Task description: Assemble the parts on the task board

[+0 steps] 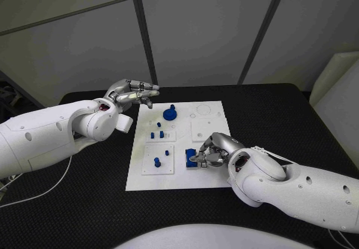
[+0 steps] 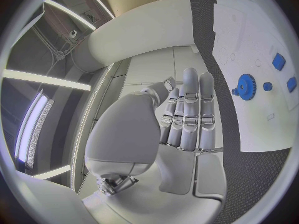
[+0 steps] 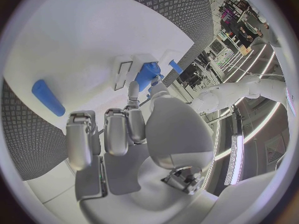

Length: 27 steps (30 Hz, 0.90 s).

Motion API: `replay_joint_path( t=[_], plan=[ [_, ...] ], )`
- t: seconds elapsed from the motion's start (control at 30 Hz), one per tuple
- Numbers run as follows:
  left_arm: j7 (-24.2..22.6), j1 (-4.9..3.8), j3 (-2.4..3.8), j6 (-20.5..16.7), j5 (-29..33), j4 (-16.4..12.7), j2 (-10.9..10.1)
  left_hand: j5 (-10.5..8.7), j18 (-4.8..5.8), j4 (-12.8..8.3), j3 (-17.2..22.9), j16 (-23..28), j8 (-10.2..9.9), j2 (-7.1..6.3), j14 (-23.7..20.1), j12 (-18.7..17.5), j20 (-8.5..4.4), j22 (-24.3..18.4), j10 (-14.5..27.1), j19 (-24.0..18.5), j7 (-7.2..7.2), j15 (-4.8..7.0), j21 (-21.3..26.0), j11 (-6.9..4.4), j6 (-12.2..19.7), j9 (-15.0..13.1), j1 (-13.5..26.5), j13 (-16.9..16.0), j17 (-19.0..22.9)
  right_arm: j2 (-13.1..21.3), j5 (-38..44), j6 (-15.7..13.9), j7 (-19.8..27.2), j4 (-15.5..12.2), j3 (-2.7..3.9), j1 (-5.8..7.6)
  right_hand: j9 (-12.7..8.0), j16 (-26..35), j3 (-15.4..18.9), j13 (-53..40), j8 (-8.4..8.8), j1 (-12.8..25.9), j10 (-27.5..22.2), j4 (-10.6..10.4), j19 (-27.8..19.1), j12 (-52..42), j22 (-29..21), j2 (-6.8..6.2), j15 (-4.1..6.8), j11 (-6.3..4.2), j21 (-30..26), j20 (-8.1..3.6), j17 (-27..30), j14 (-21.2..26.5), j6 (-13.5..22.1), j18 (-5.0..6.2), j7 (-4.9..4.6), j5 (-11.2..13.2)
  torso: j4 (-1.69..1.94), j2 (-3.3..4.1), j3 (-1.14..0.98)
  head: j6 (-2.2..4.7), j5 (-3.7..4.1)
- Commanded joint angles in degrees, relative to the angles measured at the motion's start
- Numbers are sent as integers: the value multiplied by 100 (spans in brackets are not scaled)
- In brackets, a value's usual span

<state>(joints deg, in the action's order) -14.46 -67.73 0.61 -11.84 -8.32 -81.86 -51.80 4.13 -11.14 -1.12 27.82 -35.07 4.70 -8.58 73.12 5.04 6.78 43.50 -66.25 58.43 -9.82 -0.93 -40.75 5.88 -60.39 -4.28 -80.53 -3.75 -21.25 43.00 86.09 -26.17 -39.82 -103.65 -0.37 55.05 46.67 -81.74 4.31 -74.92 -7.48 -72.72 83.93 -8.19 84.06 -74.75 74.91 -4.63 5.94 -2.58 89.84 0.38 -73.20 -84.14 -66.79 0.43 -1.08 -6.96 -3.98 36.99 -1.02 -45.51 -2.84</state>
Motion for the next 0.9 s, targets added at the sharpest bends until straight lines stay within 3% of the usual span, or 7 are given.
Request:
replay_joint_path(
  t=[0.03, 0.2, 0.4, 0.5, 0.6, 0.83, 0.9],
  plan=[
    [-10, -8, 4, 61, 24, -3, -2, -27, 63, -18, -15, 33, -30, 6, -29, -13, 5, -8, -2, -26, 17, 2, 25, 9, 9, 7, -11, 4, 5, -6, 243, -113, -23, 45, -13, -6, 27, 6, 21, -402, 26, -11, 61, 5, 594, -1, 1509, 99, 47, -40, 16, -28, -15, -270, -61, -43, 11, 1, 5, -4, 1, 4, 5],
    [-8, -8, 4, 61, 24, -2, -4, -27, 63, -18, -15, 33, -30, 6, -29, -13, 5, -8, -2, -26, 17, 2, 25, 9, 9, 7, -11, 4, 5, 19, 279, -249, 61, 14, -13, -7, 65, 4, 103, -410, 33, 63, 69, -45, 594, -4, 1509, 143, 53, -45, 16, -34, -22, -272, -80, -43, 16, 6, 7, -1, 0, 12, -2],
    [-7, -8, 4, 61, 24, -1, -11, -27, 63, -18, -15, 33, -30, 6, -29, -13, 5, -8, -2, -26, 17, 2, 25, 9, 9, 7, -11, 4, 5, 246, 183, -559, 397, -194, -13, -8, 97, 50, 205, -362, 89, 23, 37, -13, 594, 79, 1509, 94, 49, -34, 16, -34, 55, -253, -13, -43, -1, -32, -9, -6, -2, 19, -12],
    [-6, -7, 4, 59, 24, 0, -14, -27, 63, -18, -15, 33, -30, 6, -29, -13, 5, -8, -2, -26, 17, 2, 25, 9, 9, 7, -11, 4, 5, 426, -11, -722, 667, -336, 3, -7, 67, 91, 279, -313, 205, 72, -1, -65, 594, 163, 1509, 112, 22, 7, 16, -18, 117, -238, 136, -43, -55, -62, -10, -4, -1, 25, -3],
    [-6, -7, 4, 59, 24, 4, -14, -27, 63, -18, -15, 33, -30, 6, -29, -13, 5, -8, -2, -26, 17, 2, 25, 9, 9, 7, -11, 4, 5, 664, -272, -809, 882, -502, 63, -6, -10, 117, 342, -252, 348, 100, -44, -124, 594, 264, 1509, 143, -17, 57, 16, 12, 151, -230, 303, -43, -116, -94, -8, -6, -3, 31, 9],
    [-10, -7, 3, 57, 24, 11, -10, -27, 63, -18, -15, 33, -30, 6, -29, -13, 5, -8, -2, -26, 17, 2, 25, 9, 9, 7, -11, 4, 5, 1263, -519, -518, 945, -706, 180, -1, -372, 123, 428, -202, 405, 3, -70, -176, 594, 361, 1509, 284, -83, 133, 16, 80, 134, -237, 539, -43, -203, -203, -12, -12, 2, 69, 72],
    [-16, -6, 2, 53, 24, 10, -6, -27, 63, -18, -15, 33, -30, 6, -29, -13, 5, -8, -2, -26, 17, 2, 25, 9, 9, 7, -11, 4, 5, 1463, -461, -269, 891, -702, 197, 1, -604, 122, 471, -196, 400, -54, -71, -180, 594, 381, 1509, 323, -108, 160, 16, 103, 122, -240, 624, -43, -233, -443, -12, -11, 6, 74, 101]
  ],
)
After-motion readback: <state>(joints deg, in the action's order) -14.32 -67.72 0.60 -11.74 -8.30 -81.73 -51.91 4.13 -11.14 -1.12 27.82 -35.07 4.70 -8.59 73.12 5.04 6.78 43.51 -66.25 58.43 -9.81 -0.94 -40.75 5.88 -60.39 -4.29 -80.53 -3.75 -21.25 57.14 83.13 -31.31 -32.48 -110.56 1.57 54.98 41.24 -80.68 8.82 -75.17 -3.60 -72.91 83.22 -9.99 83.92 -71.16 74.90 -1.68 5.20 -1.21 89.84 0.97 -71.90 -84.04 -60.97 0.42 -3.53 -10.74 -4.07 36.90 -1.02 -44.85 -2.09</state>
